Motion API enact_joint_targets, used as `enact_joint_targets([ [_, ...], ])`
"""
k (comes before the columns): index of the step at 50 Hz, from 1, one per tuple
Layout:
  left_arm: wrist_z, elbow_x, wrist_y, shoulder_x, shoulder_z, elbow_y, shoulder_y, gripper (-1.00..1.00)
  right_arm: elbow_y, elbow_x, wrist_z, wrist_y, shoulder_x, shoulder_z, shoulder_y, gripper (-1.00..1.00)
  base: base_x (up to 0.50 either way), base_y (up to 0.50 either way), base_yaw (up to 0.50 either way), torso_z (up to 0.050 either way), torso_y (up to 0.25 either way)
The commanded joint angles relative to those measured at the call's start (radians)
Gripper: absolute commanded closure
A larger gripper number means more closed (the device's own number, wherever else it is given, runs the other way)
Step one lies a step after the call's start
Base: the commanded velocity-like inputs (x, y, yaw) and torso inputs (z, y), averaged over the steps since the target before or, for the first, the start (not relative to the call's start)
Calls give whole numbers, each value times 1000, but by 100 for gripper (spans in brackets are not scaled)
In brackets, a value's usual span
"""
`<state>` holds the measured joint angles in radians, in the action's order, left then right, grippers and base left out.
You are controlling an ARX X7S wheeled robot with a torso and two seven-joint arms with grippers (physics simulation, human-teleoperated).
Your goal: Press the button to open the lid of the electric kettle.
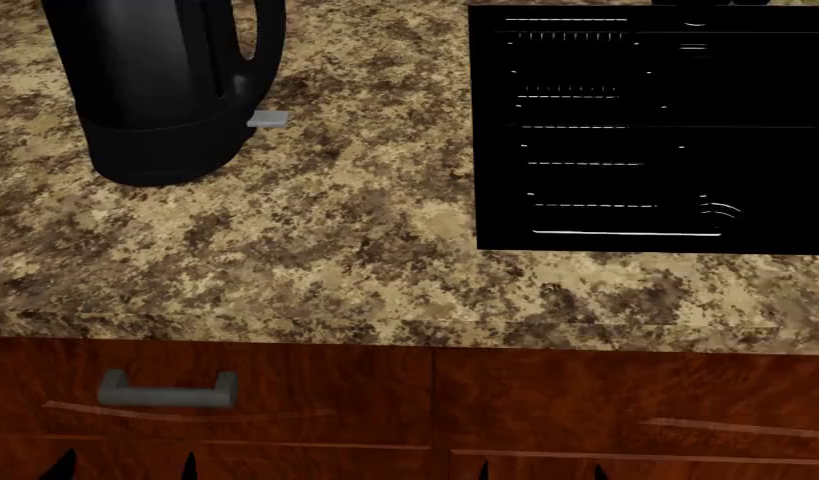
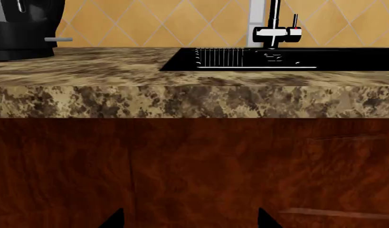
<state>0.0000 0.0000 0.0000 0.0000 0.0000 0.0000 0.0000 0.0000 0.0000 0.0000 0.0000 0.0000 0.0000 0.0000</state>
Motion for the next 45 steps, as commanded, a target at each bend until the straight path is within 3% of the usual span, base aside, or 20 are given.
enact_joint_targets([
  [1, -21, -19, 3, -19, 21, -4, -1, -100, 4, 26, 32, -3, 26, -32, 1, -100, 0, 0, 0, 0, 0],
  [10, 6, -78, 47, -56, 58, 20, 22, -100, 0, 59, 59, 2, 46, -50, 4, -100, 0, 0, 0, 24, 0],
  [11, -57, -86, -21, -19, -49, -11, -14, -100, -13, -22, 22, -10, 17, -40, -11, -100, 0, 0, 0, 0, 0],
  [12, -32, -28, 0, -28, 32, 0, -1, -100, 0, 18, 23, 0, 18, -23, 0, -100, 0, 0, 0, 0, 0],
  [19, -47, -40, 11, -45, 53, 15, 9, -100, -21, 58, 29, 4, 43, -48, -9, -100, 0, 0, 0, -11, 0],
  [23, -82, 15, -99, -67, 74, 205, 14, -100, -309, 79, 27, 186, 71, -64, -36, -100, 0, 0, 0, -12, 0],
  [25, -77, -25, -198, -82, 42, 463, 26, -100, -569, 87, 57, 394, 89, -51, -15, -100, 0, 0, 0, -12, 0],
  [29, -91, -12, -399, -118, 17, 719, -59, -100, -825, 127, 66, 610, 125, -26, 66, -100, 0, 0, 0, -12, 0],
  [33, -102, -29, -493, -130, -21, 800, -123, -100, -949, 171, 79, 757, 137, 16, 136, -100, 0, 0, 0, -12, 0],
  [38, -102, 19, -444, -175, -2, 817, -83, -100, -1031, 231, 68, 798, 144, 80, 140, -100, 0, 0, 0, -12, 0],
  [40, -103, 14, -460, -185, -22, 845, -78, -100, -1047, 345, 164, 764, 222, 94, 125, -100, 0, 0, 0, -12, 0],
  [45, -110, -14, -491, -195, -88, 905, -80, -100, -1047, 579, 591, 627, 573, -102, 152, -100, 57, 262, 0, -12, 0],
])
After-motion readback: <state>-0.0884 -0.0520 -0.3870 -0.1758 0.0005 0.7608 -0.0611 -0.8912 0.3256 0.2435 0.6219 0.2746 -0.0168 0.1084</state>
